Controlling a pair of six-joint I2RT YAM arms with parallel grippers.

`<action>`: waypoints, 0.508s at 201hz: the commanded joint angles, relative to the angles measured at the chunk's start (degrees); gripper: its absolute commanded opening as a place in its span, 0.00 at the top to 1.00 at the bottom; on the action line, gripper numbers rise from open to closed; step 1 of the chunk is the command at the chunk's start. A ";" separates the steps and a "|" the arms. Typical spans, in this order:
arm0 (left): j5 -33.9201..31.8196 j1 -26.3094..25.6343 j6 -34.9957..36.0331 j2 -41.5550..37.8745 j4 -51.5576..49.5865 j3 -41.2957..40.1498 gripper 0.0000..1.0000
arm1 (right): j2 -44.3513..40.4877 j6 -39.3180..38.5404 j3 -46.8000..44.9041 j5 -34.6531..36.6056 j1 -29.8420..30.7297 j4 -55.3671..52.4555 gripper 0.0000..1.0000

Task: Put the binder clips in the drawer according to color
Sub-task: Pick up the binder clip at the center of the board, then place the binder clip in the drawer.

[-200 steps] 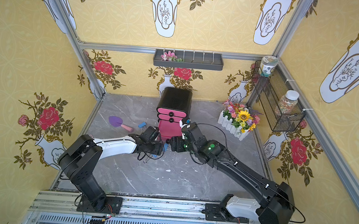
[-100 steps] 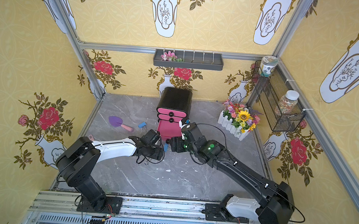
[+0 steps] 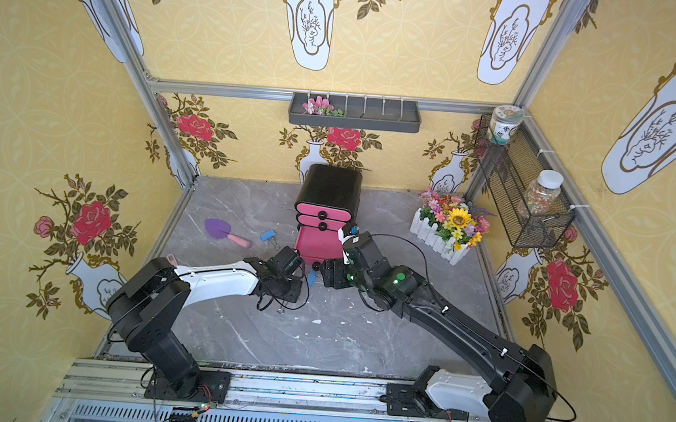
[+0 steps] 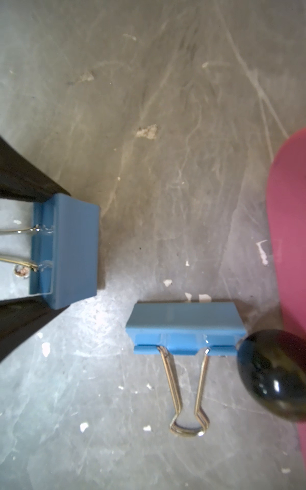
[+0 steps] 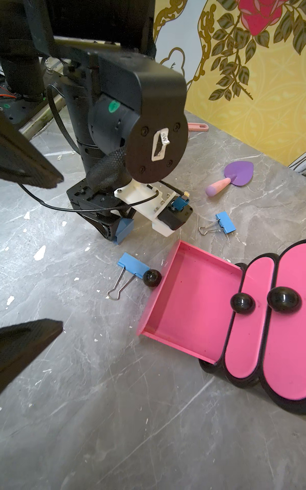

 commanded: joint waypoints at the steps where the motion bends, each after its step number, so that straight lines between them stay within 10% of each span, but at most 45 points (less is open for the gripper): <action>1: 0.11 -0.34 -1.33 -0.43 -2.29 -0.42 0.52 | 0.12 -0.06 -0.32 0.37 0.03 2.03 0.18; 102: -0.55 1.67 -8.60 -10.41 -5.96 9.40 0.55 | -1.39 0.73 -3.88 2.14 -1.19 3.01 0.18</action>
